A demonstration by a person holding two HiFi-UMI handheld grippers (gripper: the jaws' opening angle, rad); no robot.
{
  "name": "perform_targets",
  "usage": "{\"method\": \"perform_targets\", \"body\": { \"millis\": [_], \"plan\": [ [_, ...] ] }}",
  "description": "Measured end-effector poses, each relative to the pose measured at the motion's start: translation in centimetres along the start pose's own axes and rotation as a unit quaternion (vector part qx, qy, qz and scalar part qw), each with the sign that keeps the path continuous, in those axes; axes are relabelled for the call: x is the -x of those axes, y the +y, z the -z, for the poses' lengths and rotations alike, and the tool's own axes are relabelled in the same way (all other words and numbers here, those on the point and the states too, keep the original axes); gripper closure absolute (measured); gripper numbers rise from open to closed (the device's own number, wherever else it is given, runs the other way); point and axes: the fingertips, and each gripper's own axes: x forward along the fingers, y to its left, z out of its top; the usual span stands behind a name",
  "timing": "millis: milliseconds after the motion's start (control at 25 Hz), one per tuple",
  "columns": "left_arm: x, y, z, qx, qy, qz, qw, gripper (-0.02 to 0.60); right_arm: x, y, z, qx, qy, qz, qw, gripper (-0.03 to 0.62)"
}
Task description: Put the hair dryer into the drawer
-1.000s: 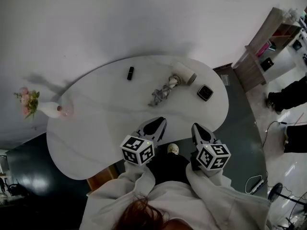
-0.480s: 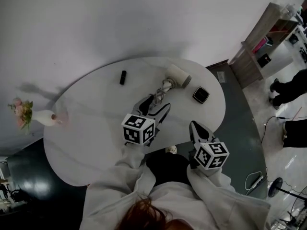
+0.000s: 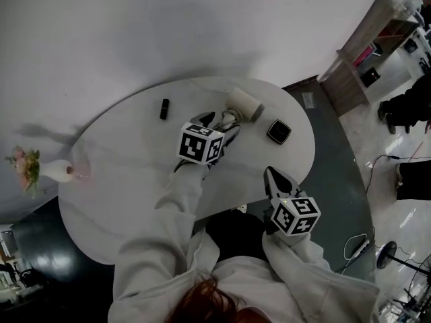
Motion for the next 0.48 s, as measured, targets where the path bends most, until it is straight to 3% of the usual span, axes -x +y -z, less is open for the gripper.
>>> {"method": "perform_targets", "body": {
  "millis": [120, 480],
  "plan": [
    [-1.7, 0.5, 1.0, -0.019, 0.062, 0.008, 0.9978, 0.242, -0.2, -0.6, 0.3, -0.006, 0.005, 0.005, 1.000, 0.545],
    [-4.9, 2.1, 2.7, -0.103, 0.166, -0.010, 0.9808, 0.241, -1.2, -1.6, 0.5, -0.021, 0.010, 0.015, 1.000, 0.545]
  ]
}}
